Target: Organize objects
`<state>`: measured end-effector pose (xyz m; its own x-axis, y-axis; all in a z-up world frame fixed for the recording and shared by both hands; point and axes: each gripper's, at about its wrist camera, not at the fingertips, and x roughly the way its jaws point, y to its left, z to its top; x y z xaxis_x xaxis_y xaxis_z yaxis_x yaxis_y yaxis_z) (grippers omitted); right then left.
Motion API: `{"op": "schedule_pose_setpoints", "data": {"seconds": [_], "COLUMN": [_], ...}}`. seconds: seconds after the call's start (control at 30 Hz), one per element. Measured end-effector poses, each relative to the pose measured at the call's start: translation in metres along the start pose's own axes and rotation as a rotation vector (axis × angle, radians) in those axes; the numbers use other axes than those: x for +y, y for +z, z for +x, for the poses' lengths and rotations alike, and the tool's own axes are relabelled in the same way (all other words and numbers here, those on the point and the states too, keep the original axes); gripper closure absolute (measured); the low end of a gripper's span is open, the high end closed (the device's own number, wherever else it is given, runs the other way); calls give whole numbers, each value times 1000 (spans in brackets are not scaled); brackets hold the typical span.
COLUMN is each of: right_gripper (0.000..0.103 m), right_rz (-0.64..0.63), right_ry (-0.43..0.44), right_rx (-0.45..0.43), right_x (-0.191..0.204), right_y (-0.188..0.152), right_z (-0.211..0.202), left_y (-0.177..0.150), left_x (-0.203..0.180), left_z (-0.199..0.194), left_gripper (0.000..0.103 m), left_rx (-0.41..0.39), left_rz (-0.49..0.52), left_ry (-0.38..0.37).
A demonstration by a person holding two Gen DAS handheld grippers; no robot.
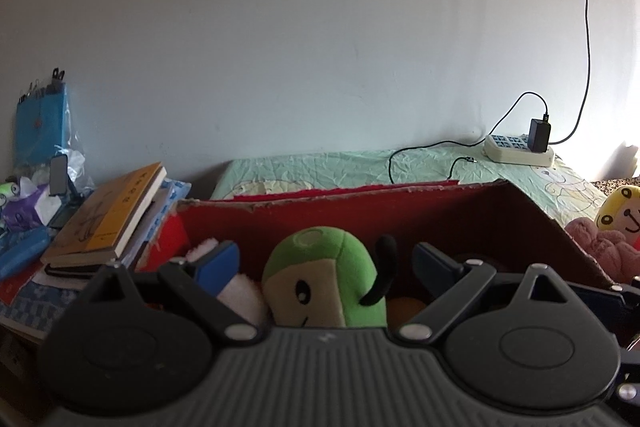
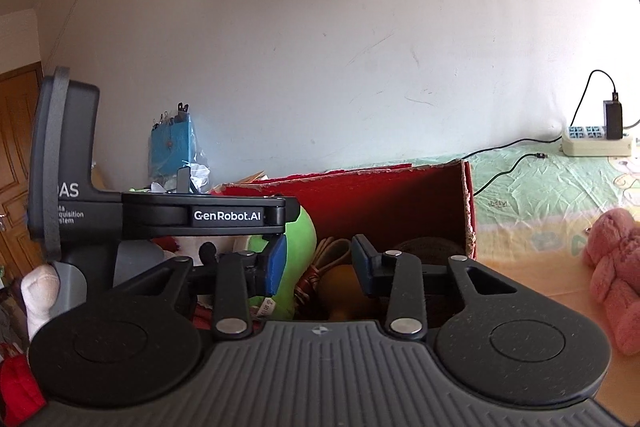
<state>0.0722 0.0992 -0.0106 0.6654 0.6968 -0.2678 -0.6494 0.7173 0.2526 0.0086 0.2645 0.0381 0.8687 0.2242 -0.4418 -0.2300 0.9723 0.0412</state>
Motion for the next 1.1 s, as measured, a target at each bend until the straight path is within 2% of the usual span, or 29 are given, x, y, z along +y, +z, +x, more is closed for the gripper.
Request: {"op": "schedule_pose_setpoints", "data": {"seconds": [0.23, 0.37, 0.6, 0.77, 0.93, 1.1], "right_gripper": [63, 62, 62, 62, 62, 61], "right_rz": [-57, -48, -5, 9, 2, -14], "right_ry": [-51, -70, -20, 41, 82, 61], "right_rx": [-19, -26, -48, -104, -165, -194], "right_x": [5, -3, -15, -22, -26, -26], "right_y": [-6, -8, -11, -9, -11, -13], "right_z": [-7, -10, -23, -40, -61, -81], "left_y": [-2, -4, -11, -14, -19, -19], "left_x": [-4, -6, -12, -25, -40, -55], "left_z": [-1, -3, -16, -38, -68, -83], "left_gripper": [9, 9, 9, 9, 8, 8], "left_rx": [-11, -34, -152, -233, -263, -218], "left_rz": [13, 17, 20, 21, 14, -6], "left_ry": [14, 26, 67, 120, 68, 29]}}
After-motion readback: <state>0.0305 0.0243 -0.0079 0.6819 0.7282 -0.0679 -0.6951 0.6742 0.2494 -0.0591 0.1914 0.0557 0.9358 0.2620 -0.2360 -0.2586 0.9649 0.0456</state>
